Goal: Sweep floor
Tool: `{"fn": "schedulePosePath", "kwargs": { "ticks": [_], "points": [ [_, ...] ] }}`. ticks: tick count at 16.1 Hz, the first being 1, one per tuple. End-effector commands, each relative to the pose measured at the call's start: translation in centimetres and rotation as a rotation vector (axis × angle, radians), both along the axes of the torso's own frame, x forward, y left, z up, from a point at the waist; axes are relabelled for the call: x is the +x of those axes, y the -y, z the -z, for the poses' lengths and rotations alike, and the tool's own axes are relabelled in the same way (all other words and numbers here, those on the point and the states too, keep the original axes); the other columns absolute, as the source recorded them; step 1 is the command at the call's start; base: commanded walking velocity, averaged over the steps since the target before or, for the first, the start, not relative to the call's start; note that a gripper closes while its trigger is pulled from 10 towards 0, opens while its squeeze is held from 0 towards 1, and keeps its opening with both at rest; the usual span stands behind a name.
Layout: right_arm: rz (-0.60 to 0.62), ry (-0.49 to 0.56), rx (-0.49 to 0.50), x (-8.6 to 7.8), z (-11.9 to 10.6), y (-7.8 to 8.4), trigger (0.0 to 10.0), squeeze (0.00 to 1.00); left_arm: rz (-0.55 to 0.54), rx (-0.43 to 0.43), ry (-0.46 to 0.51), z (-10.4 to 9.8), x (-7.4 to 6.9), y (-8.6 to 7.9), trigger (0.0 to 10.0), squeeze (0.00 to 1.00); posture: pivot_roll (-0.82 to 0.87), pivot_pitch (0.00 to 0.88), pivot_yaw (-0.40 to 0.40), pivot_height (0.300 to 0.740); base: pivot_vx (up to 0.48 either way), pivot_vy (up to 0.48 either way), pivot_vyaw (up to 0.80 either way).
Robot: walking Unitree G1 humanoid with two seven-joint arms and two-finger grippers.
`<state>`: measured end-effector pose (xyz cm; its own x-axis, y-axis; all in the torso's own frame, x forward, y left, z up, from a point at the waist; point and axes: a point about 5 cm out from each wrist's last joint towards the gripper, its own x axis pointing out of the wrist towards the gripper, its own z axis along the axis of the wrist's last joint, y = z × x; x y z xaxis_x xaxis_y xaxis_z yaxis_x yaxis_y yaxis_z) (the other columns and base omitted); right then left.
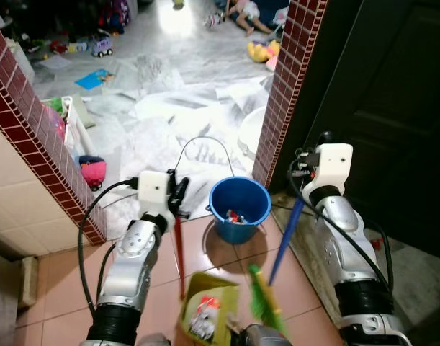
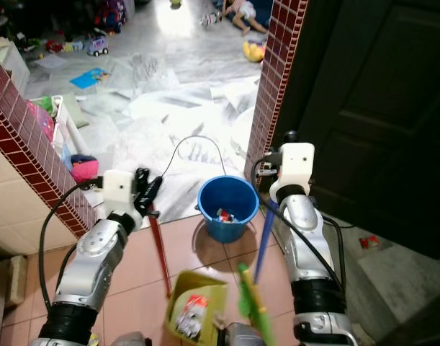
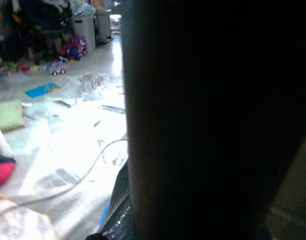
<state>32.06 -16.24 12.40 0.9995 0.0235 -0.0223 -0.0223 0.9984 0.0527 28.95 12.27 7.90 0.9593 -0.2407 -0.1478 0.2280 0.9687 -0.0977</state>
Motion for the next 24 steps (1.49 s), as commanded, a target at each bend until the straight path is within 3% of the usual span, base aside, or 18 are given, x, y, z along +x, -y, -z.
{"fn": "schedulePosePath", "kwargs": {
  "ticks": [1, 4, 6, 10, 14, 18, 22, 24],
  "points": [
    [0.001, -0.059, 0.192, 0.4, 0.6, -0.9, 10.0, 0.0, -0.027, -0.134, -0.041, 0.3, 0.4, 0.8, 10.0, 0.0, -0.03, 0.0, 0.001, 0.74, 0.0, 0.0, 0.0],
    [0.019, -0.037, 0.389, 1.5, -0.6, -1.3, 10.0, 0.0, -0.127, -0.175, -0.049, 0.3, 1.1, -0.1, 10.0, 0.0, -0.03, 0.0, -0.002, 0.74, 0.0, 0.0, 0.0],
    [0.029, -0.029, 0.469, 2.1, -1.3, -1.2, 10.0, 0.0, -0.174, -0.183, -0.039, 0.0, 1.4, -0.5, 10.0, 0.0, -0.02, 0.0, -0.006, 0.74, 0.0, 0.0, 0.0],
    [-0.036, 0.008, 0.456, 2.5, -2.4, -1.0, 10.0, 0.0, -0.277, -0.187, -0.012, -0.1, 1.8, -2.2, 10.0, 0.0, -0.03, 0.0, -0.011, 0.74, 0.0, 0.0, 0.0],
    [-0.288, 0.121, 0.313, 2.1, -4.6, -1.6, 10.0, 0.0, -0.454, -0.176, 0.048, -0.8, 1.7, -6.1, 10.0, 0.0, -0.02, 0.0, -0.022, 0.74, 0.0, 0.0, 0.0],
    [-0.341, 0.164, 0.305, 1.7, -5.2, -1.3, 10.0, 0.0, -0.523, -0.155, 0.095, -1.6, 1.6, -8.5, 10.0, 0.0, -0.02, 0.0, -0.025, 0.74, 0.0, 0.0, 0.0],
    [-0.33, 0.236, 0.363, 1.8, -6.5, -0.3, 10.0, 0.0, -0.543, -0.116, 0.143, -2.6, 1.7, -9.7, 10.0, 0.0, -0.02, 0.0, -0.022, 0.74, 0.0, 0.0, 0.0],
    [-0.272, 0.279, 0.514, 2.4, -7.6, 0.3, 10.0, 0.0, -0.546, -0.118, 0.139, -2.4, 1.9, -9.8, 10.0, 0.0, -0.03, 0.0, -0.023, 0.74, 0.0, 0.0, 0.0]
  ]
}}
